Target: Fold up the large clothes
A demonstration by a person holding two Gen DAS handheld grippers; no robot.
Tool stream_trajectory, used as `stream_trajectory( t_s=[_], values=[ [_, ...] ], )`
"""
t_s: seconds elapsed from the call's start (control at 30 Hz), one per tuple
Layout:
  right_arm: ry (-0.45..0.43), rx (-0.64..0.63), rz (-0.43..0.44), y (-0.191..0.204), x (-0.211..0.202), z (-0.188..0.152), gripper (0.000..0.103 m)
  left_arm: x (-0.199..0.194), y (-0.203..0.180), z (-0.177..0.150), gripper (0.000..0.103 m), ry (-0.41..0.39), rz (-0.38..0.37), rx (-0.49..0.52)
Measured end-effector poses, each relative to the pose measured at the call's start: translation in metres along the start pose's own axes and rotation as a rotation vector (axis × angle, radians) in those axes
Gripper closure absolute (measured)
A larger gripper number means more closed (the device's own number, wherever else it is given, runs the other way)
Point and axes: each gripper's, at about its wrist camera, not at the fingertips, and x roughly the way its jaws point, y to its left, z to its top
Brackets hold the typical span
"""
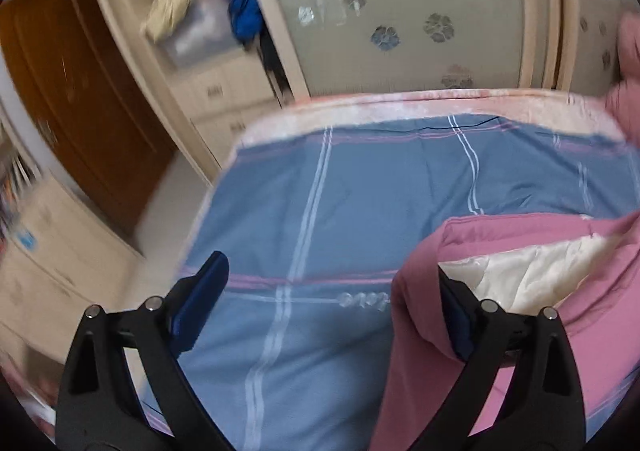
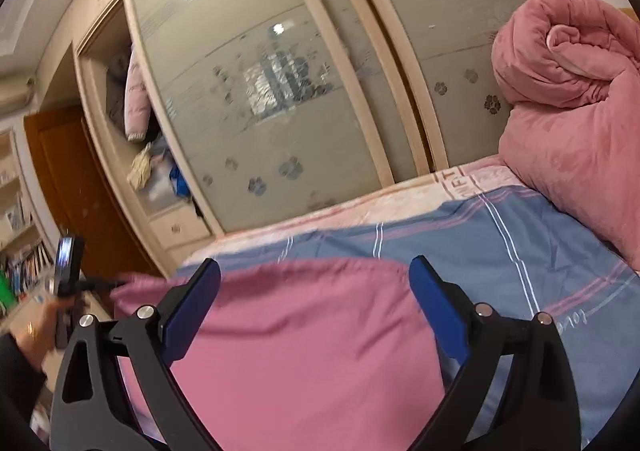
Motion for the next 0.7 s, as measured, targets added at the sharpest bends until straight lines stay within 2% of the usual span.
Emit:
stream_trajectory(
  t_s=[0.07,0.17,0.2,0.23,0.27,0.3,0.33,0.4,0.43,0.53,0.6,0.67,0.7],
  values=[
    [0.009,-0.019,0.046,0.013,-0.018,-0.017,0.008,-0.008,-0.006,0.009,0.007,-0.005,-0.010,-0.008],
    [-0.005,-0.040,0.138,0.038,-0.050,-0.051,0.008,0.001,0.001,0.020,0.002,0.130,-0.255,-0.170],
    [-0.011,-0.041,0.158,0.045,-0.058,-0.062,0.008,0.003,0.003,0.021,0.002,0.146,-0.286,-0.218],
    [-0.020,-0.033,0.175,0.051,-0.066,-0.075,0.008,0.007,0.010,0.023,0.002,0.156,-0.303,-0.313],
    [-0.027,-0.019,0.188,0.055,-0.072,-0.084,0.008,0.007,0.015,0.021,0.002,0.147,-0.308,-0.386],
    [-0.036,0.007,0.208,0.059,-0.078,-0.096,0.008,0.005,0.025,0.020,0.002,0.106,-0.308,-0.492],
    [-0.048,0.035,0.238,0.063,-0.083,-0.109,0.008,-0.001,0.030,0.017,0.002,0.055,-0.286,-0.546],
    [-0.071,0.054,0.249,0.068,-0.089,-0.127,0.008,-0.021,0.034,0.009,0.002,-0.082,-0.189,-0.603],
    [-0.085,0.050,0.236,0.069,-0.091,-0.133,0.007,-0.036,0.030,0.001,0.002,-0.158,-0.141,-0.589],
    [-0.130,-0.027,0.139,0.072,-0.086,-0.157,0.002,-0.056,0.006,-0.025,0.002,-0.243,-0.156,-0.469],
    [-0.097,-0.101,0.073,0.074,-0.075,-0.164,0.002,-0.070,-0.022,-0.061,0.002,-0.302,-0.163,-0.348],
    [-0.105,-0.129,0.060,0.070,-0.070,-0.171,0.002,-0.075,-0.049,-0.096,0.002,-0.364,-0.166,-0.243],
    [-0.101,-0.131,0.037,0.067,-0.066,-0.174,0.002,-0.071,-0.067,-0.116,0.002,-0.370,-0.155,-0.184]
  ],
)
